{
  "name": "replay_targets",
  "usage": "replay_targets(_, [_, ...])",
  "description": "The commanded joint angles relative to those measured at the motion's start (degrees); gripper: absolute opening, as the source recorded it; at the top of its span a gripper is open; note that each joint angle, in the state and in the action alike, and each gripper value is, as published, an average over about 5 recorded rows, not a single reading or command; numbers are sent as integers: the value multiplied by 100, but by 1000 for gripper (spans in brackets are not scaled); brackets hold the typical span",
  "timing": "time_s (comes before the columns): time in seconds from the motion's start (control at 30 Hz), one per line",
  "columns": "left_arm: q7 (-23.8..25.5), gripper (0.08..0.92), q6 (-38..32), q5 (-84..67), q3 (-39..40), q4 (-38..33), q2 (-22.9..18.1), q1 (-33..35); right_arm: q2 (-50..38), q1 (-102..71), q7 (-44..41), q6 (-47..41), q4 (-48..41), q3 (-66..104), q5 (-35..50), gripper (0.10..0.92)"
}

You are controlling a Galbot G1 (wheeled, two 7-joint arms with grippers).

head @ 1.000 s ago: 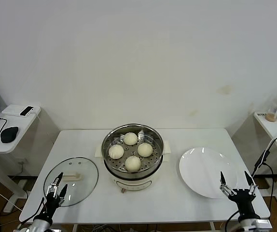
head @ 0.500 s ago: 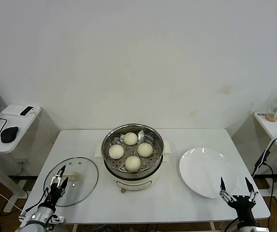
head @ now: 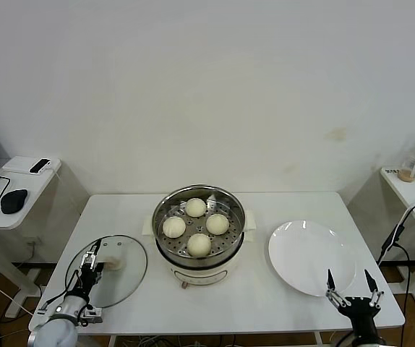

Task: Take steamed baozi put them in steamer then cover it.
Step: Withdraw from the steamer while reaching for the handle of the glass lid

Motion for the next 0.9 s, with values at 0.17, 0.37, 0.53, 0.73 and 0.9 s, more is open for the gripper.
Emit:
replay_targets(0.17, [-58,680,-6,-33,28,490,-44,-311,1,-9,6,22,-4,-27,-30,823])
replay_targets(0.37, [-60,506,-27,-51,9,433,-63,-244,-8,13,-1,36,-20,-80,-27,823])
replay_targets(0.53, [-103,368,-32,-66,-28,282,-82,-141,-4,28,-7,37,-15,-131,-20,823])
replay_targets(0.73, [-290,196,-15,-120,-148,-148,-115,116,-24,35,-10,17,-1,-155,21,823])
replay_targets(0.9, [-371,140,112,-182,-357,-654,-66,450,-64,31,-20,-23,4,-258,77,823])
